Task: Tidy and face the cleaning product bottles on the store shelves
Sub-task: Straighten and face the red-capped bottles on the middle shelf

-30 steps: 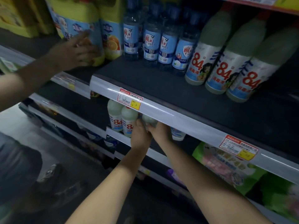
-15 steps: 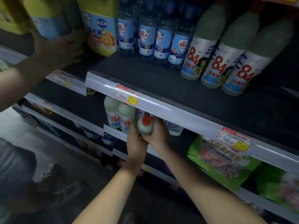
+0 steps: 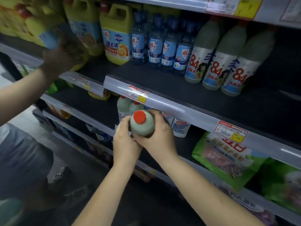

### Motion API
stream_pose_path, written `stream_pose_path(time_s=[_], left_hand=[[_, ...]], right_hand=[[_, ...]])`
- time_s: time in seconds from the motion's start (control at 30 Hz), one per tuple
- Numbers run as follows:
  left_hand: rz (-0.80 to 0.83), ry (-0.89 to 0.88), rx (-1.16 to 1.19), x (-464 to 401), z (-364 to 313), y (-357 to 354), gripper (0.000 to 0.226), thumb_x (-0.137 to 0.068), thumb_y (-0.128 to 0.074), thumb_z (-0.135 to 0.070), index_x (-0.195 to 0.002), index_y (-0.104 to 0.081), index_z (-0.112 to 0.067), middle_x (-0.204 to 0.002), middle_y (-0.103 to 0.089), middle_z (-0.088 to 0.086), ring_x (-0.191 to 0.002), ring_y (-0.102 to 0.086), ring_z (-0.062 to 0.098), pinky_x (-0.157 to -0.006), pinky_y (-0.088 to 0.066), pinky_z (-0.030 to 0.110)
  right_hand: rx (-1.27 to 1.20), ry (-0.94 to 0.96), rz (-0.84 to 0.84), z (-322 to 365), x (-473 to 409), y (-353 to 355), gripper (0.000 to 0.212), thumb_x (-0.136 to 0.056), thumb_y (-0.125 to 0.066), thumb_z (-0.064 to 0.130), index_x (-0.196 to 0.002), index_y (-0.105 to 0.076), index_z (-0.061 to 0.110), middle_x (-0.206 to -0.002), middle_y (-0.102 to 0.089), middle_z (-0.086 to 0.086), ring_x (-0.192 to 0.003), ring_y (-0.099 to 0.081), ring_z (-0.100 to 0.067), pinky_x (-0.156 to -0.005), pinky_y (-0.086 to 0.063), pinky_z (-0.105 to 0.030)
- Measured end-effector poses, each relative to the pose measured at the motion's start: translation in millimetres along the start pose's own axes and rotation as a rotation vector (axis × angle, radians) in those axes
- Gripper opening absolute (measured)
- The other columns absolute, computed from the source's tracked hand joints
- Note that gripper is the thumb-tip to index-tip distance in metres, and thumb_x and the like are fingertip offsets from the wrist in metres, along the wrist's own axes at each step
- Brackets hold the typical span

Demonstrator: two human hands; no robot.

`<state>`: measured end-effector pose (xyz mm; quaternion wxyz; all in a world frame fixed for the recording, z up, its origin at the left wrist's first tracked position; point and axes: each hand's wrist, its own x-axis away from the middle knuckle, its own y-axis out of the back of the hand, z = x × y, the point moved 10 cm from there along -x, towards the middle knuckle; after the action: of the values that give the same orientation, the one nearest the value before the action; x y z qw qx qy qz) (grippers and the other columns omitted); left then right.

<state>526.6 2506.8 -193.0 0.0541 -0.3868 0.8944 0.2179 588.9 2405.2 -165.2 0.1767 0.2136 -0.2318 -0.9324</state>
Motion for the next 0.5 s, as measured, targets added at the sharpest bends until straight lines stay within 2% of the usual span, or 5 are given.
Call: stream_pose_path(time_s=[0.07,0.17,0.33,0.43,0.5], left_hand=[[0.0,-0.03,-0.018,-2,-21,12,0.037,-0.074,-0.062,-0.016,-0.106,-0.051,-0.031,-0.105,-0.057,-0.005,-0.093,-0.054,0.008,-0.072,-0.04,0.013],[0.016,-0.086,-0.016,-5,-56,28,0.046,-0.072,-0.069,-0.01,-0.102,-0.049,-0.038,-0.104,-0.058,-0.007,-0.091,-0.055,0.006,-0.068,-0.041,0.014],[0.02,-0.243,0.033,-15,-125,38,0.04,-0.069,-0.067,-0.017,-0.098,-0.05,-0.039,-0.096,-0.062,-0.004,-0.086,-0.059,0.01,-0.067,-0.046,0.018],[0.046,-0.293,0.214,-27,-155,25,0.03,-0.07,-0.062,-0.024,-0.098,-0.054,-0.033,-0.102,-0.061,0.004,-0.087,-0.061,0.014,-0.07,-0.052,0.027],[0.058,-0.327,0.266,-36,-167,12,0.022,-0.073,-0.058,-0.031,-0.094,-0.053,-0.029,-0.098,-0.061,0.007,-0.078,-0.059,0.009,-0.064,-0.048,0.02]], right_hand=[[-0.018,0.05,-0.023,21,-1,14,0.058,-0.065,-0.079,0.031,-0.114,-0.049,0.025,-0.11,-0.06,0.008,-0.104,-0.055,-0.008,-0.086,-0.049,-0.026],[-0.03,0.134,-0.064,57,-6,40,0.057,-0.063,-0.08,0.033,-0.109,-0.05,0.022,-0.103,-0.059,0.006,-0.098,-0.055,-0.012,-0.082,-0.05,-0.033],[-0.033,0.227,-0.166,104,-13,90,0.057,-0.06,-0.08,0.03,-0.108,-0.051,0.019,-0.099,-0.059,0.003,-0.095,-0.056,-0.018,-0.078,-0.05,-0.04],[-0.014,0.269,-0.264,117,-20,118,0.057,-0.061,-0.08,0.029,-0.109,-0.051,0.018,-0.099,-0.059,0.003,-0.093,-0.057,-0.017,-0.078,-0.05,-0.036],[0.015,0.282,-0.322,117,-28,134,0.057,-0.062,-0.08,0.028,-0.109,-0.05,0.017,-0.099,-0.06,0.002,-0.092,-0.057,-0.015,-0.077,-0.05,-0.032]])
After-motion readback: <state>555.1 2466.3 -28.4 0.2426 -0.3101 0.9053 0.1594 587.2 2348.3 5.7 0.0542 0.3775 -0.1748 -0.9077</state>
